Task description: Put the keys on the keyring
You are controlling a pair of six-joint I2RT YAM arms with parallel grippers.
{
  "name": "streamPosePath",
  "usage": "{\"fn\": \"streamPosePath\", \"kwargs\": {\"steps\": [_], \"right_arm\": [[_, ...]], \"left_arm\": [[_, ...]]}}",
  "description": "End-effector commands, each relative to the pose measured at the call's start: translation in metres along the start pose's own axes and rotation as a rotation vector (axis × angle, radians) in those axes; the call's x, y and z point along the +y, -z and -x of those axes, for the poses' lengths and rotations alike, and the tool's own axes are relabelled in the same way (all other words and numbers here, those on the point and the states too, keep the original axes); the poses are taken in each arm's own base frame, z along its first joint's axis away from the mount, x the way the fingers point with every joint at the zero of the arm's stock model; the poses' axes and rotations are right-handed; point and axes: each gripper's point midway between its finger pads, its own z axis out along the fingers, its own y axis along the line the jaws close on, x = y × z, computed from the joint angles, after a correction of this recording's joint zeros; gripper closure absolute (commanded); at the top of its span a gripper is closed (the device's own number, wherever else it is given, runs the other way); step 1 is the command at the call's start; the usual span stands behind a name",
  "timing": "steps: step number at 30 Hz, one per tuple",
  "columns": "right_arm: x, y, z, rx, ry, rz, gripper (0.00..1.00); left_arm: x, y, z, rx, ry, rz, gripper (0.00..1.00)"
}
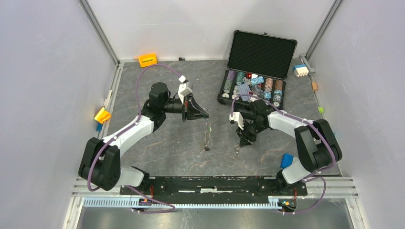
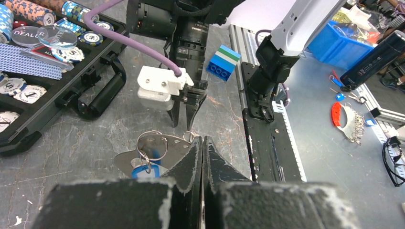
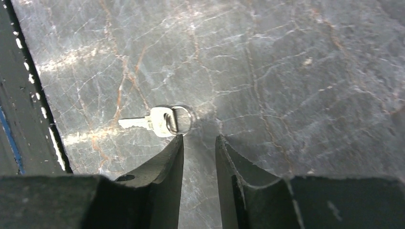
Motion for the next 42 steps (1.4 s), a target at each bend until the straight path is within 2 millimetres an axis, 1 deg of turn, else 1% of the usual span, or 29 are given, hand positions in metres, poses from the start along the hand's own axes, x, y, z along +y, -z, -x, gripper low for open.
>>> {"fn": "streamPosePath", "kwargs": {"steps": [1,3,6,9,10,12,16,18,20,23,27,30,39,42], "right_arm": [[-0.021,0.014,0.019,-0.039,0.036,-0.059,0.61],[-0.024,0.024,0.029,-0.067,0.054,-0.072,0.56],[-0.021,0.043,0.056,-0.151,0.097,-0.079,0.49],[-0.005,0.062,0.097,-0.293,0.155,-0.041,0.44],[0.004,0.069,0.112,-0.358,0.171,-0.012,0.44],[0.017,0.081,0.139,-0.475,0.199,0.032,0.44],[0.036,0.102,0.186,-0.639,0.278,0.037,0.47],[0.047,0.108,0.203,-0.695,0.318,0.028,0.47],[0.055,0.111,0.216,-0.714,0.322,0.047,0.47],[0.055,0.111,0.227,-0.736,0.339,0.027,0.44],[0.061,0.108,0.232,-0.748,0.351,0.058,0.43],[0.063,0.107,0.235,-0.750,0.362,0.059,0.44],[0.073,0.099,0.237,-0.739,0.366,0.120,0.60],[0.075,0.099,0.238,-0.739,0.370,0.126,0.70]], "left_arm": [[-0.009,0.003,0.012,-0.018,-0.095,-0.019,0.98],[-0.009,0.003,0.012,-0.019,-0.096,-0.019,0.98],[-0.009,0.002,0.013,-0.031,-0.099,-0.018,0.98],[-0.003,0.001,0.020,-0.075,-0.083,0.013,0.98],[-0.001,0.000,0.024,-0.095,-0.066,0.023,0.98],[-0.002,-0.002,0.030,-0.135,-0.055,0.022,0.98],[-0.012,-0.005,0.040,-0.202,-0.091,-0.018,0.98],[-0.016,-0.006,0.039,-0.209,-0.101,-0.031,0.98],[-0.018,-0.009,0.034,-0.205,-0.100,-0.040,0.98],[-0.024,-0.011,0.031,-0.206,-0.114,-0.060,0.98],[-0.028,-0.014,0.030,-0.208,-0.120,-0.079,0.98],[-0.031,-0.015,0.029,-0.205,-0.123,-0.092,0.98],[-0.033,-0.017,0.027,-0.202,-0.127,-0.100,0.98],[-0.032,-0.017,0.026,-0.200,-0.127,-0.099,0.98]]}}
